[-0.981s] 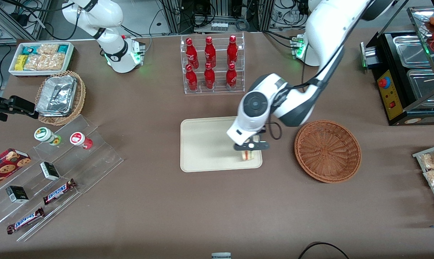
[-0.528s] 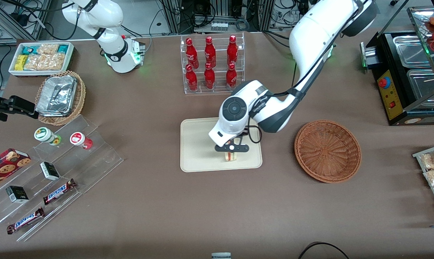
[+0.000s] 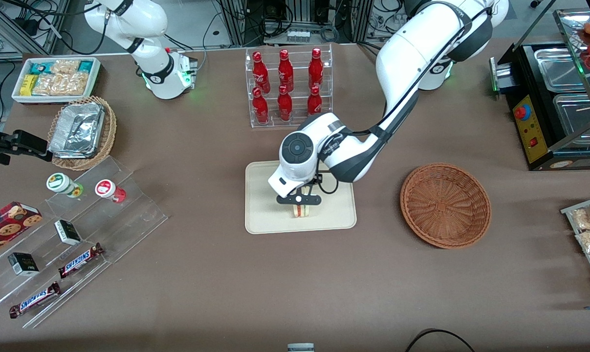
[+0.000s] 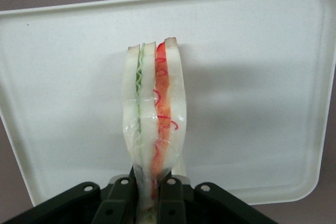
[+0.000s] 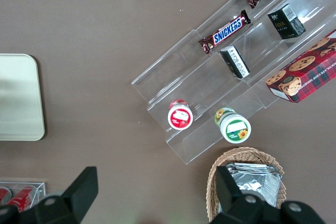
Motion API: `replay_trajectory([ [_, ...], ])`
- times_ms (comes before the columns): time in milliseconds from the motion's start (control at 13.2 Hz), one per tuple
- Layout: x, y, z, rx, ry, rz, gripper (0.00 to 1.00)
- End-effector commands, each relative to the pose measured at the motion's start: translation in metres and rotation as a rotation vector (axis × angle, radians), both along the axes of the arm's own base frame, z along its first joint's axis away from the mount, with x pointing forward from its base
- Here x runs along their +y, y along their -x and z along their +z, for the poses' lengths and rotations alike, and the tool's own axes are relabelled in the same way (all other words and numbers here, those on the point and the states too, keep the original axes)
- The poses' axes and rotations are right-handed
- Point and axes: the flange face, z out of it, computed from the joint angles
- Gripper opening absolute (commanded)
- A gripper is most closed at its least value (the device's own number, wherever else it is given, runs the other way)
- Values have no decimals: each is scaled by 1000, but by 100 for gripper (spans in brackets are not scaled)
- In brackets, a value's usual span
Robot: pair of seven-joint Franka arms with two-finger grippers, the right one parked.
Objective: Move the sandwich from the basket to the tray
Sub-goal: 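Lower the held sandwich onto the tray's center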
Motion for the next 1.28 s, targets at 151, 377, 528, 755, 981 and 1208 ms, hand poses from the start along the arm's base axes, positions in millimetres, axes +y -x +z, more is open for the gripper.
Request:
replay_trajectory([
  [151,-10,2,-12,-19,-38,28,0],
  [377,-11,4,-18,-28,-51,26,0],
  [528,-12,4,-19,-28,-51,49,0],
  [755,-12,4,-19,-29,-53,71,0],
  [981,-11,5,-22,-26,-56,73,44],
  [1208,-14,5,-25,-42,-34,71,100],
])
